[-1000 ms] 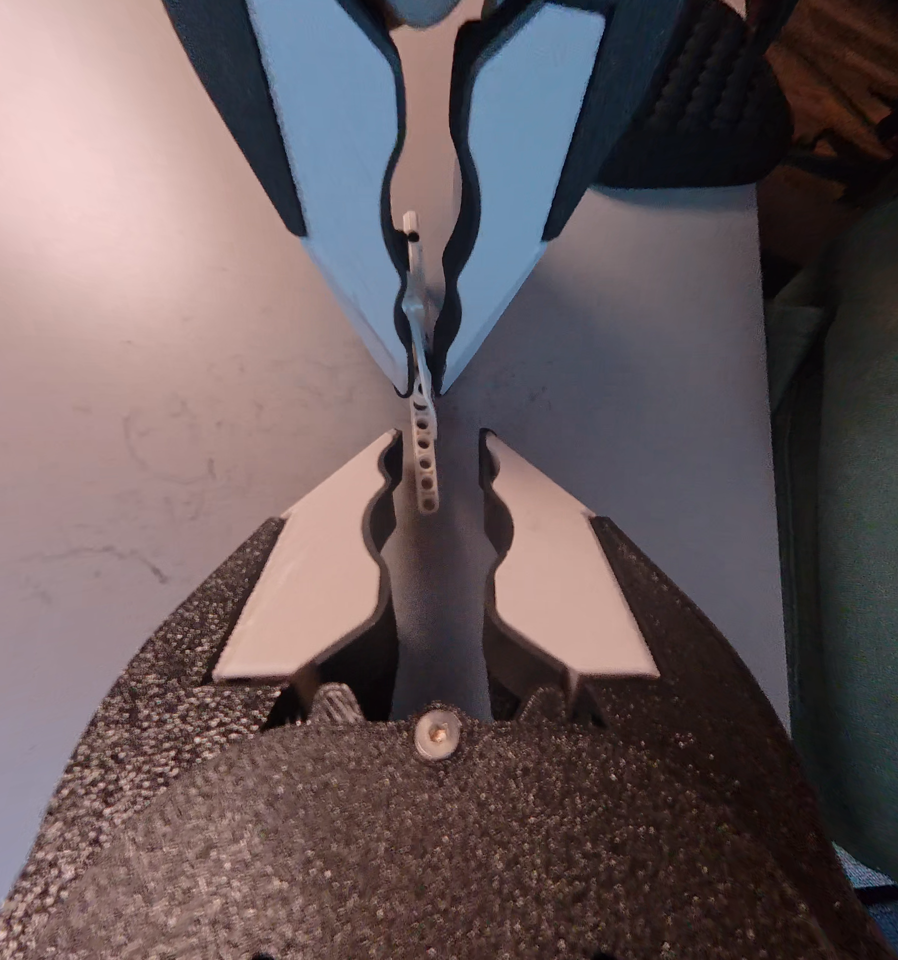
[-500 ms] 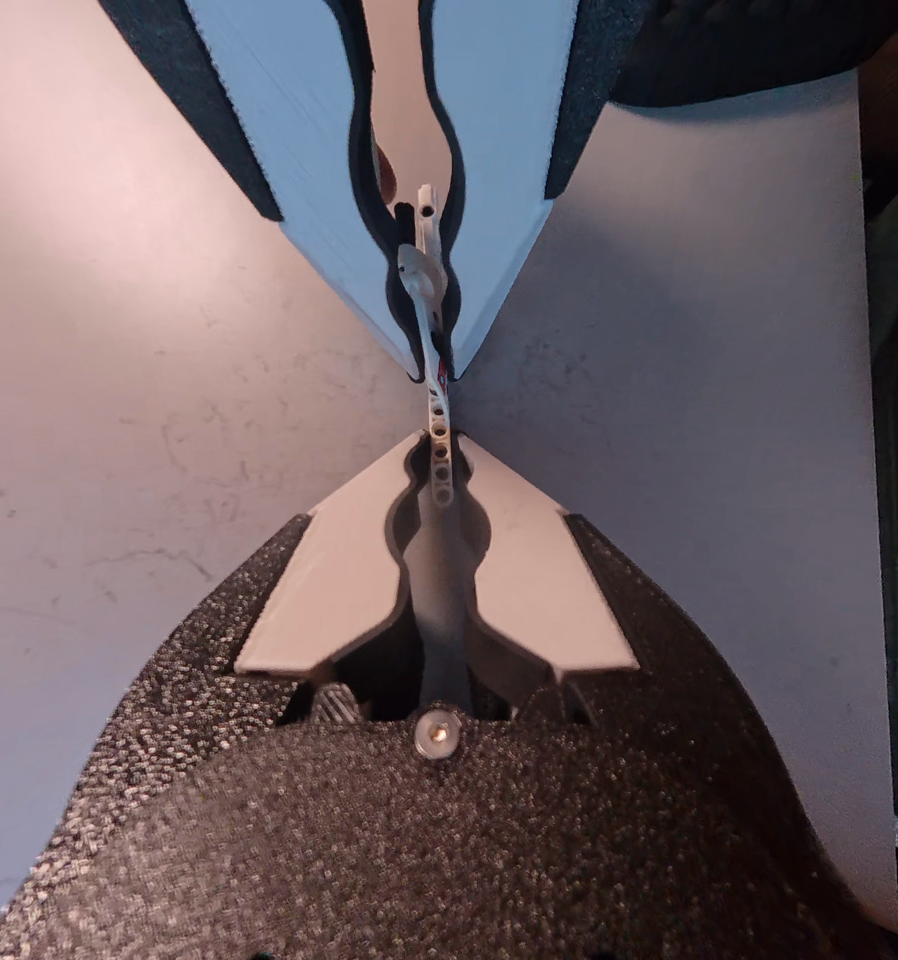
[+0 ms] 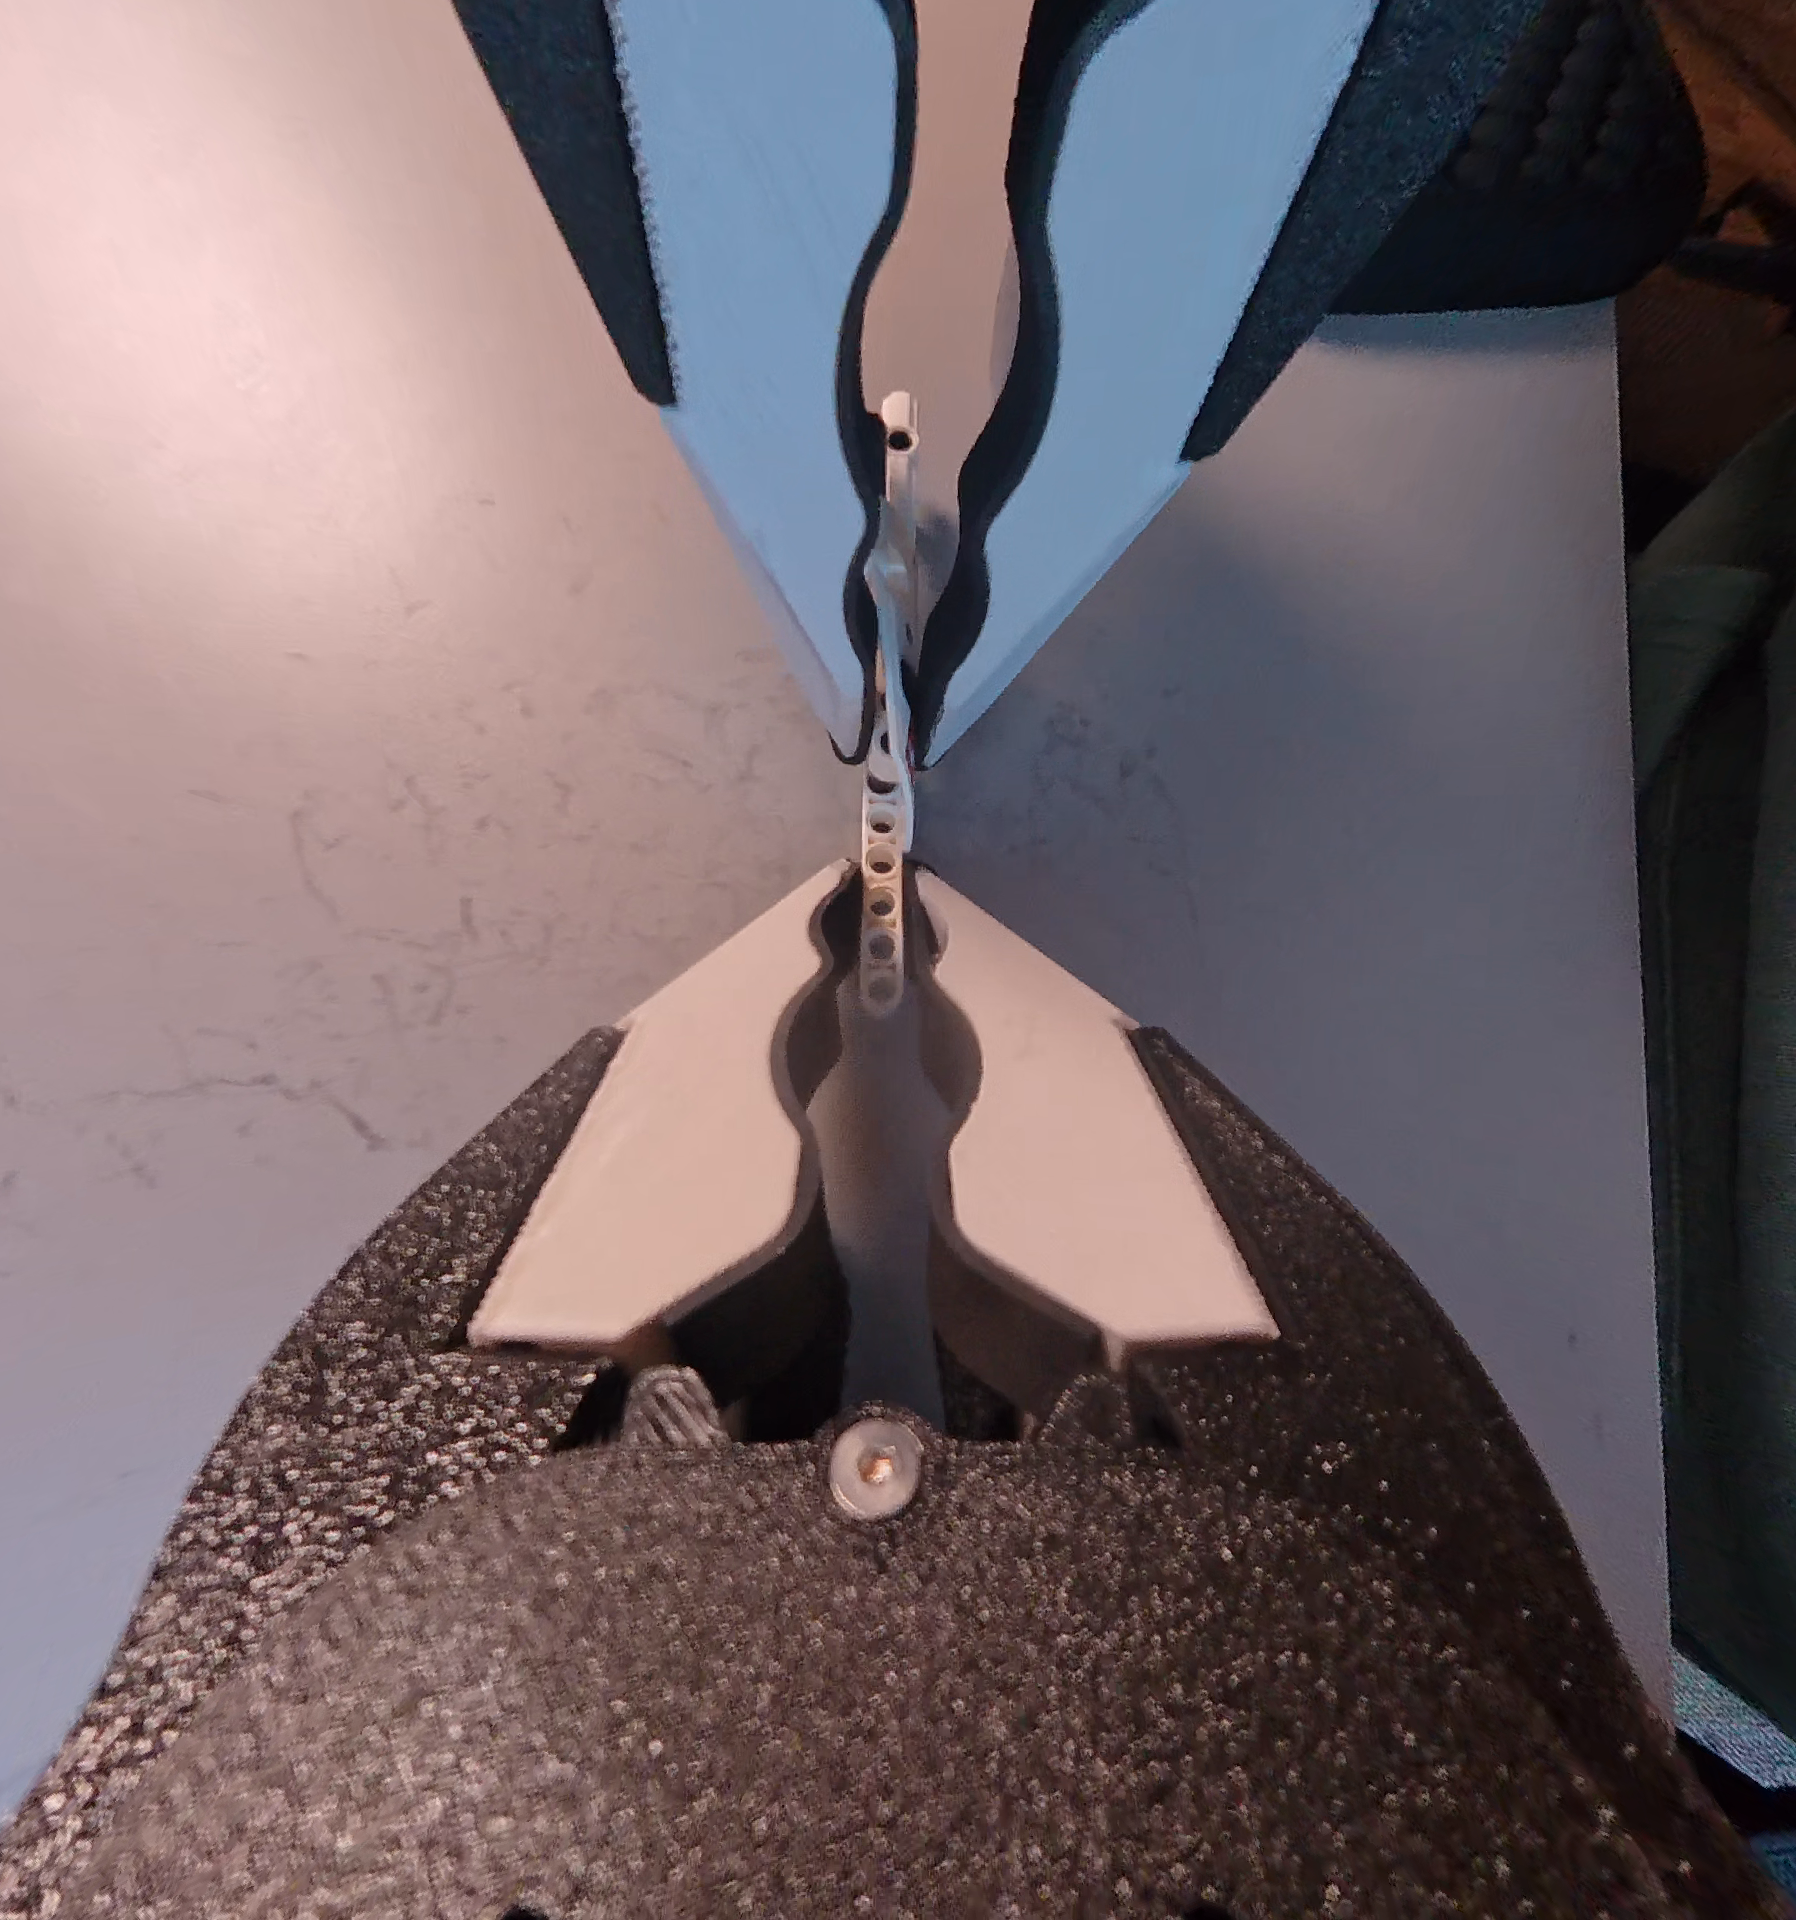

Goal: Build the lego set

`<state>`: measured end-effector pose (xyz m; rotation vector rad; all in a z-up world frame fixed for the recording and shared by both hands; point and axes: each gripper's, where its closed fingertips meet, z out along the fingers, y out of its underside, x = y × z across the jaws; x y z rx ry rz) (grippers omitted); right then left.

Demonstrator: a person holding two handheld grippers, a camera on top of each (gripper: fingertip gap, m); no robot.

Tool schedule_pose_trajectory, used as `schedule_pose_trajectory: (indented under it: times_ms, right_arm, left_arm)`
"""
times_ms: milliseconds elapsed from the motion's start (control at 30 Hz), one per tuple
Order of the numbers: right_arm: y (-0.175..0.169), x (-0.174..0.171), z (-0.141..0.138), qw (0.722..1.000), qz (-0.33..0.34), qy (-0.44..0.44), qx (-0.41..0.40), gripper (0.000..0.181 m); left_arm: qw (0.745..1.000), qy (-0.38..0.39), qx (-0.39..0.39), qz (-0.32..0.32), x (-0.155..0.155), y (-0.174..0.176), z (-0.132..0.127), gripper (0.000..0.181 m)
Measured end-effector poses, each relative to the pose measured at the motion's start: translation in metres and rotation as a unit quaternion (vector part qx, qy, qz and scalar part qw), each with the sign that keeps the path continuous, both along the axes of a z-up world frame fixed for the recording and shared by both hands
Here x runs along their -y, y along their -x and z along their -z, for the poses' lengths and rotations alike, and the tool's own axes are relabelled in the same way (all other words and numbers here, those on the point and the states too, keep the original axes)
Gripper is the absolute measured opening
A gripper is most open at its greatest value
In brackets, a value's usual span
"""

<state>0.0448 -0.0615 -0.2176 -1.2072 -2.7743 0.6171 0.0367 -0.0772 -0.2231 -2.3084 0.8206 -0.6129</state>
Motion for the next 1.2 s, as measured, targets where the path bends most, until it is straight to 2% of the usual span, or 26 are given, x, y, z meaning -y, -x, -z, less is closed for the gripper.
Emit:
schedule_pose_trajectory:
  times_ms: [33, 267, 467, 533, 633, 700, 800, 967, 1100, 1200]
  right_arm:
    - [0.001, 0.001, 0.0, 1.0, 0.006, 0.002, -0.004, 0.007]
    - [0.001, 0.0, 0.009, 0.998, -0.002, 0.011, -0.068, 0.013]
    - [0.001, 0.008, 0.002, 0.992, 0.002, 0.069, -0.101, 0.007]
    - [0.002, 0.007, -0.01, 0.987, 0.02, 0.115, -0.113, 0.007]
    - [0.006, 0.004, -0.042, 0.96, 0.059, 0.224, -0.158, 0.007]
    - [0.011, -0.001, -0.063, 0.932, 0.088, 0.294, -0.191, 0.007]
    - [0.015, -0.001, -0.077, 0.899, 0.104, 0.36, -0.227, 0.007]
    - [0.021, 0.005, -0.079, 0.886, 0.105, 0.373, -0.255, 0.007]
    - [0.026, 0.006, -0.097, 0.864, 0.114, 0.391, -0.297, 0.007]
    - [0.03, 0.005, -0.099, 0.864, 0.124, 0.373, -0.316, 0.007]
  left_arm:
    - [1.0, 0.002, 0.002, 0.0, 0.0, 0.001, 0.0, 0.006]
    - [1.0, -0.014, 0.022, 0.009, 0.0, -0.002, -0.009, 0.006]
    - [0.999, -0.033, 0.03, 0.019, 0.001, -0.005, -0.016, 0.007]
    - [0.996, -0.061, 0.07, 0.016, -0.002, -0.005, -0.033, 0.007]
    - [0.98, -0.101, 0.17, -0.007, -0.007, 0.004, -0.072, 0.028]
    - [0.965, -0.131, 0.228, -0.014, -0.009, 0.008, -0.093, 0.03]
    - [0.951, -0.14, 0.275, -0.024, -0.014, 0.006, -0.101, 0.026]
    - [0.947, -0.16, 0.279, -0.027, -0.018, 0.002, -0.102, 0.01]
    - [0.935, -0.191, 0.297, -0.036, -0.02, 0.004, -0.115, 0.008]
    - [0.938, -0.2, 0.282, -0.039, -0.02, 0.008, -0.117, 0.007]
